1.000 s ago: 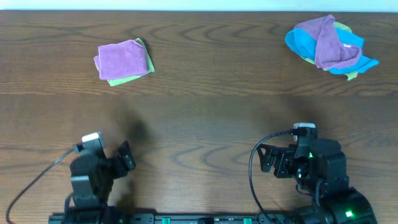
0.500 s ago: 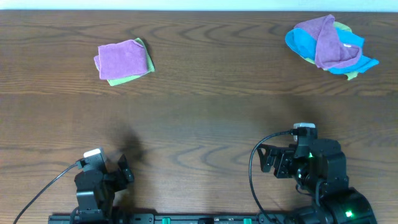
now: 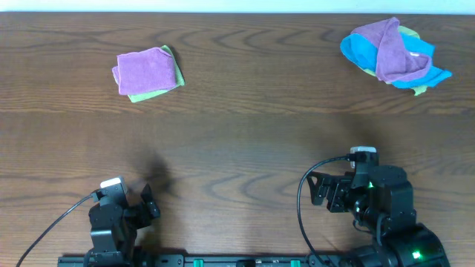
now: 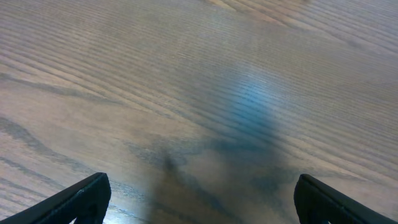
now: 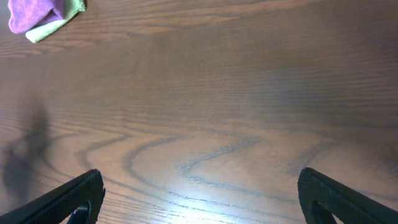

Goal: Fold the cloth

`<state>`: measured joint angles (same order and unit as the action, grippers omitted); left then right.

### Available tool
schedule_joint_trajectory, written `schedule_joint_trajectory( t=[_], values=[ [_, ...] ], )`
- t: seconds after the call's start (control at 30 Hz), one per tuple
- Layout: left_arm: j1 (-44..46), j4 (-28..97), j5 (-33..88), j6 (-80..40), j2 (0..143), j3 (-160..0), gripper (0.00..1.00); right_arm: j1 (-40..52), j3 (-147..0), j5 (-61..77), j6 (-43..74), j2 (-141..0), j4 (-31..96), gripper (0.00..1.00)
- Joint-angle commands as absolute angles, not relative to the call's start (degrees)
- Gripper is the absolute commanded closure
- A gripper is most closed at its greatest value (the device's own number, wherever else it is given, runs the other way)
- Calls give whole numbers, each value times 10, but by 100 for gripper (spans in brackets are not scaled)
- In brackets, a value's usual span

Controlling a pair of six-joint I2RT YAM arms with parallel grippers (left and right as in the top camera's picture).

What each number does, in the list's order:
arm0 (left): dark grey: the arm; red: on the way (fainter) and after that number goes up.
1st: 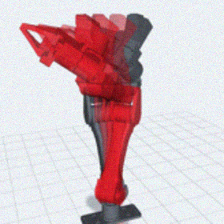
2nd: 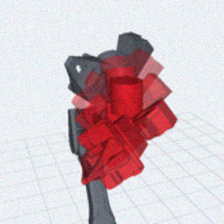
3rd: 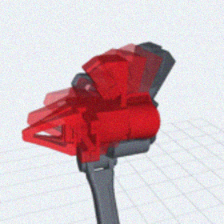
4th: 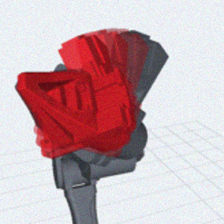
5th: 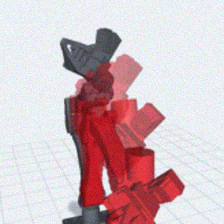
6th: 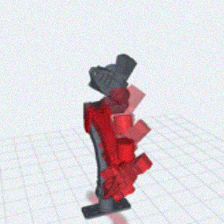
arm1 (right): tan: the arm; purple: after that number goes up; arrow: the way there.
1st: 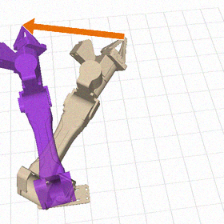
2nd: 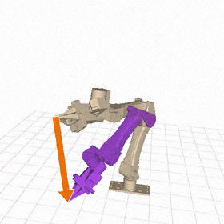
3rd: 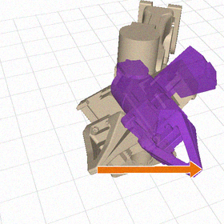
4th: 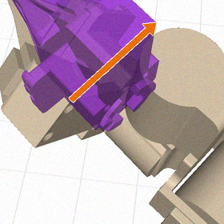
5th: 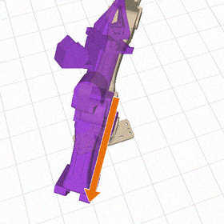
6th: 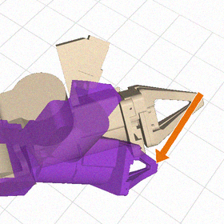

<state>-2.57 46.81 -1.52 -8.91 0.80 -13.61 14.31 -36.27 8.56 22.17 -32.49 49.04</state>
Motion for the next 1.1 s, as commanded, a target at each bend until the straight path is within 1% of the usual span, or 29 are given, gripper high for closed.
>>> schedule_joint_trajectory(
  t=[0.0,0.9,1.0,1.07],
  values=[
    [-25,492,-15,-72,2,-113,5,137,-363,88,229,-322,491,1],
    [-25,492,-15,-73,2,-113,5,137,-363,86,224,-321,492,1],
    [-25,492,-15,-73,2,-113,5,133,-356,2,220,-313,490,1],
    [-25,492,-15,-73,2,-113,5,127,-338,-30,200,-298,476,1]
  ],
)
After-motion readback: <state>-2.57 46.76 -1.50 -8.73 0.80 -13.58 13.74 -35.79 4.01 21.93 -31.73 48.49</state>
